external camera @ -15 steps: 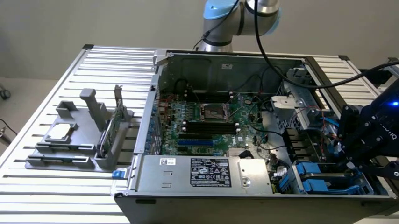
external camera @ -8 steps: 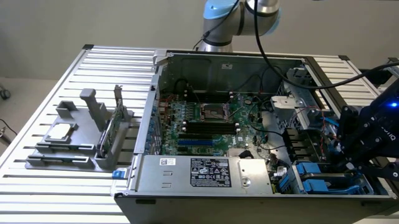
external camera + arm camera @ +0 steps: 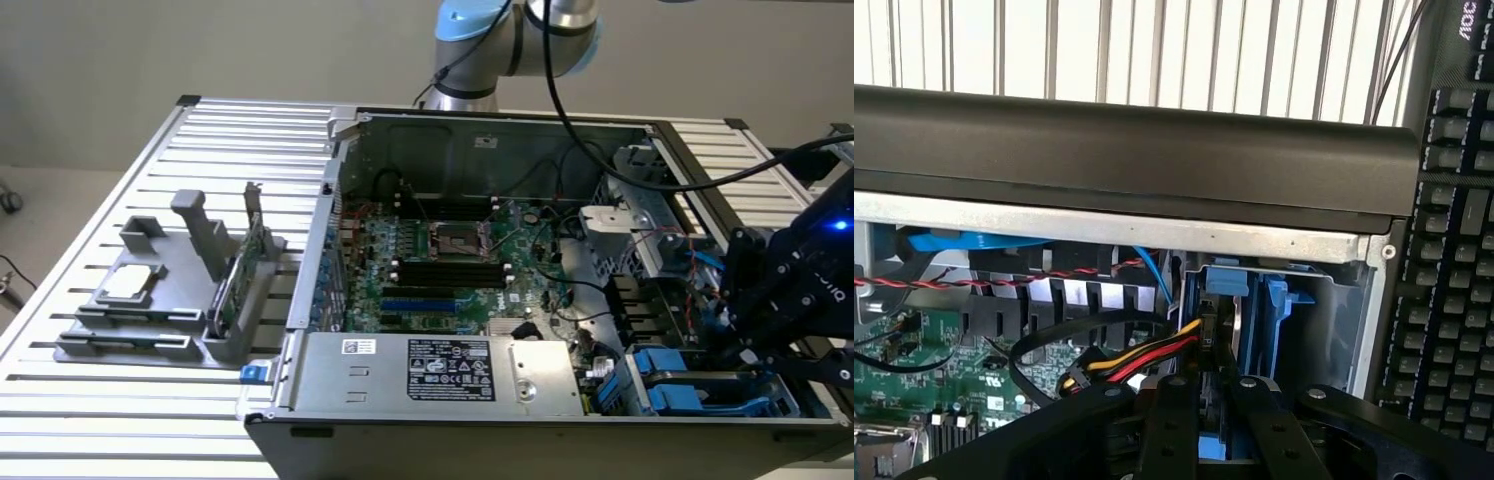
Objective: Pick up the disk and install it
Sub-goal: 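Insert the first disk wire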
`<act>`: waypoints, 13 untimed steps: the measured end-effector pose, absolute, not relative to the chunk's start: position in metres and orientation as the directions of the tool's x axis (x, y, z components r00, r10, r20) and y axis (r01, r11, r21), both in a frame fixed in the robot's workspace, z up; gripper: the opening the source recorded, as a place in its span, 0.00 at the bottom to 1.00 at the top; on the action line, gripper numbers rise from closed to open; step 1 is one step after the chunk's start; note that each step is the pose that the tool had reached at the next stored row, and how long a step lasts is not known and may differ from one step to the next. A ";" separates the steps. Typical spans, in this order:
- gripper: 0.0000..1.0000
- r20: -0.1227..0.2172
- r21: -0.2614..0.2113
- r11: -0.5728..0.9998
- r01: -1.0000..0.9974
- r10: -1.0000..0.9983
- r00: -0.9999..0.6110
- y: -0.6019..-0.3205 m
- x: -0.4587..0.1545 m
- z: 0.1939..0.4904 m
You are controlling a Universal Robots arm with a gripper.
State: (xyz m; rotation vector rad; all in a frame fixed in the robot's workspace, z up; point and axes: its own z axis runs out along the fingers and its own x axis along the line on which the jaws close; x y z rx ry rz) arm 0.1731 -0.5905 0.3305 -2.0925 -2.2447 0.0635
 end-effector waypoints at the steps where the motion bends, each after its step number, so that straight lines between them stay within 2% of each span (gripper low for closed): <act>1: 0.18 0.024 -0.079 0.071 0.994 0.997 -0.069 -0.591 0.173 0.330; 9: 0.18 0.025 -0.078 0.071 0.994 0.997 -0.069 -0.591 0.172 0.331; 11: 0.20 0.024 -0.078 0.071 0.994 0.997 -0.069 -0.591 0.172 0.332; 12: 0.26 0.024 -0.078 0.071 0.994 0.997 -0.069 -0.591 0.172 0.333; 13: 0.26 0.024 -0.078 0.071 0.994 0.997 -0.069 -0.591 0.172 0.334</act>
